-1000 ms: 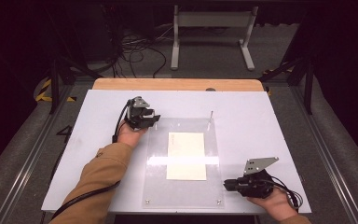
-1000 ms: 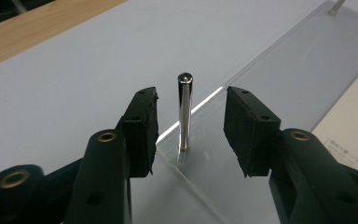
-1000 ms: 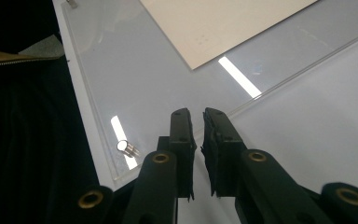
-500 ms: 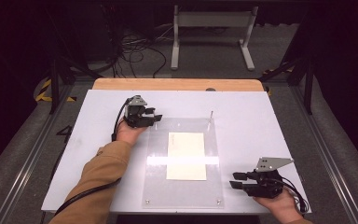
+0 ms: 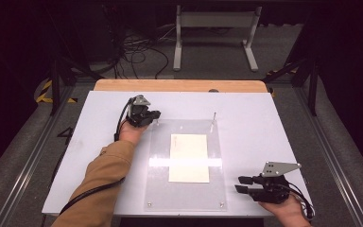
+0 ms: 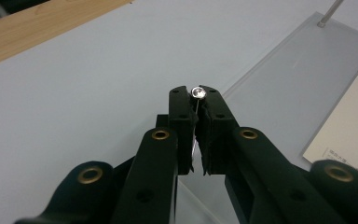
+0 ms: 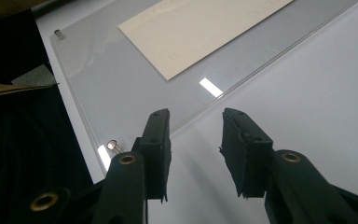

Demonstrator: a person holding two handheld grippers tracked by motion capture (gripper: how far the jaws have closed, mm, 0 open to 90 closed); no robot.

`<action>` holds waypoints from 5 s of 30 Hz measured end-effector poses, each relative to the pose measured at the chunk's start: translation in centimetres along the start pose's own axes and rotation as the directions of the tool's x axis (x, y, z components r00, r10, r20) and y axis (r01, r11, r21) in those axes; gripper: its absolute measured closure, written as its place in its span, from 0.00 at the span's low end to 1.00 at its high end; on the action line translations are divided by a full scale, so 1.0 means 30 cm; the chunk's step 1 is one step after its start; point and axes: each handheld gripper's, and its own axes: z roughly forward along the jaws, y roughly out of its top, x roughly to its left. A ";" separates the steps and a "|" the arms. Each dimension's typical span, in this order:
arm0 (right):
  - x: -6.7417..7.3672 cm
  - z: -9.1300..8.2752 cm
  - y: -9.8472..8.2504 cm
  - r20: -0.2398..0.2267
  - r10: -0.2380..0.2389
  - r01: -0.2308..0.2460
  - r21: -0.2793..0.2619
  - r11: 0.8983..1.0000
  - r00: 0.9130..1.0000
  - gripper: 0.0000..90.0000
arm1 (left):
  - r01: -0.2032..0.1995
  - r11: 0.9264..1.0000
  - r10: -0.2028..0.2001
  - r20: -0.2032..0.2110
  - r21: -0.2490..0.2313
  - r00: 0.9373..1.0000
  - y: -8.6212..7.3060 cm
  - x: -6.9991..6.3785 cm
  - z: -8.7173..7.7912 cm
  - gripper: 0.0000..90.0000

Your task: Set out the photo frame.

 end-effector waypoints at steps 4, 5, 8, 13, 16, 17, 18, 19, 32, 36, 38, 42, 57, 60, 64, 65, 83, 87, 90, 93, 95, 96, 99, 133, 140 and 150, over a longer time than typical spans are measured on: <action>0.005 0.000 0.003 -0.012 -0.001 0.001 -0.007 1.000 1.000 0.66 | 0.022 0.999 -0.022 -0.002 0.030 1.000 0.014 0.001 0.002 0.94; 0.006 0.000 0.005 -0.015 0.000 0.000 -0.009 1.000 1.000 0.66 | 0.035 0.999 -0.035 -0.008 0.039 0.999 0.019 0.002 0.003 0.95; 0.010 0.002 0.009 -0.026 -0.002 0.001 -0.008 1.000 1.000 0.67 | 0.065 0.995 -0.063 -0.028 0.079 0.998 0.039 -0.002 0.008 0.95; 0.017 0.003 0.019 -0.036 -0.011 0.011 -0.009 1.000 0.999 0.68 | 0.082 0.991 -0.081 -0.012 0.101 0.997 0.049 0.010 0.011 0.95; 0.019 -0.002 0.025 -0.046 -0.011 0.010 -0.021 1.000 0.999 0.69 | 0.098 0.989 -0.098 -0.002 0.110 0.995 0.053 0.017 0.013 0.95; 0.021 -0.003 0.028 -0.049 -0.011 0.010 -0.023 1.000 0.999 0.69 | 0.091 0.989 -0.092 -0.001 0.114 0.996 0.054 0.020 0.013 0.95; 0.022 -0.004 0.030 -0.050 -0.014 0.013 -0.024 1.000 0.999 0.69 | 0.088 0.990 -0.089 0.004 0.112 0.996 0.055 0.023 0.015 0.95; 0.024 -0.004 0.032 -0.053 -0.017 0.016 -0.024 1.000 0.998 0.69 | 0.098 0.989 -0.100 0.010 0.113 0.995 0.055 0.025 0.016 0.95; 0.058 -0.020 0.037 -0.053 -0.061 0.061 -0.015 0.998 0.997 0.66 | 0.133 0.982 -0.139 0.040 0.137 0.989 0.069 0.051 0.026 0.95; 0.076 -0.010 0.040 -0.060 -0.086 0.087 0.025 0.996 0.995 0.56 | 0.155 0.977 -0.165 0.054 0.145 0.985 0.074 0.059 0.031 0.95; 0.086 -0.005 0.041 -0.062 -0.101 0.102 0.021 0.995 0.993 0.49 | 0.164 0.974 -0.174 0.052 0.157 0.983 0.079 0.061 0.031 0.95; 0.111 -0.004 0.052 -0.018 -0.168 0.168 0.030 0.985 0.986 0.34 | 0.178 0.971 -0.189 0.059 0.157 0.980 0.081 0.071 0.035 0.95; 0.098 0.052 0.042 0.081 -0.334 0.331 0.056 0.942 0.939 0.13 | 0.184 0.966 -0.197 0.059 0.182 0.979 0.091 0.071 0.039 0.95; 0.089 0.045 0.041 0.086 -0.332 0.329 0.049 0.943 0.939 0.12 | 0.192 0.965 -0.205 0.057 0.181 0.977 0.091 0.073 0.039 0.95; 0.081 0.044 0.030 0.097 -0.341 0.336 0.070 0.939 0.935 0.12 | 0.194 0.964 -0.208 0.060 0.181 0.976 0.091 0.075 0.040 0.95; 0.079 0.052 0.025 0.093 -0.340 0.335 0.068 0.940 0.936 0.12 | 0.197 0.964 -0.211 0.061 0.181 0.976 0.091 0.075 0.041 0.95; 0.161 0.134 0.042 0.081 -0.548 0.552 -0.021 0.834 0.832 0.16 | 0.202 0.961 -0.214 0.048 0.187 0.976 0.094 0.069 0.041 0.95; 0.177 0.152 0.052 0.077 -0.592 0.595 -0.027 0.803 0.803 0.21 | 0.200 0.962 -0.212 0.050 0.186 0.976 0.093 0.068 0.040 0.95; 0.188 0.157 0.059 0.087 -0.622 0.626 -0.026 0.780 0.778 0.24 | 0.193 0.963 -0.206 0.053 0.186 0.977 0.092 0.071 0.040 0.95; 0.201 0.156 0.065 0.098 -0.651 0.656 -0.025 0.754 0.753 0.28 | 0.194 0.964 -0.206 0.054 0.181 0.977 0.089 0.070 0.039 0.95; 0.215 0.152 0.070 0.112 -0.674 0.680 -0.020 0.733 0.730 0.32 | 0.198 0.964 -0.211 0.056 0.180 0.976 0.088 0.068 0.039 0.95; 0.221 0.151 0.073 0.118 -0.685 0.691 -0.015 0.723 0.719 0.34 | 0.197 0.964 -0.210 0.058 0.180 0.976 0.087 0.069 0.039 0.95; 0.231 0.152 0.080 0.109 -0.691 0.697 -0.019 0.717 0.714 0.43 | 0.195 0.965 -0.208 0.060 0.175 0.976 0.086 0.070 0.039 0.95; 0.246 0.016 0.265 0.185 -0.684 0.705 -0.079 0.705 0.705 0.73 | 0.067 0.998 -0.068 0.027 0.014 0.997 -0.033 0.012 -0.220 0.46; 0.223 -0.010 0.329 0.174 -0.672 0.692 -0.102 0.715 0.720 0.74 | 0.103 0.993 -0.099 0.064 -0.060 0.993 -0.146 -0.026 -0.325 0.44; 0.182 -0.044 0.422 0.182 -0.645 0.668 -0.141 0.730 0.743 0.75 | 0.024 0.996 -0.025 -0.018 -0.091 1.000 -0.254 -0.095 -0.418 0.41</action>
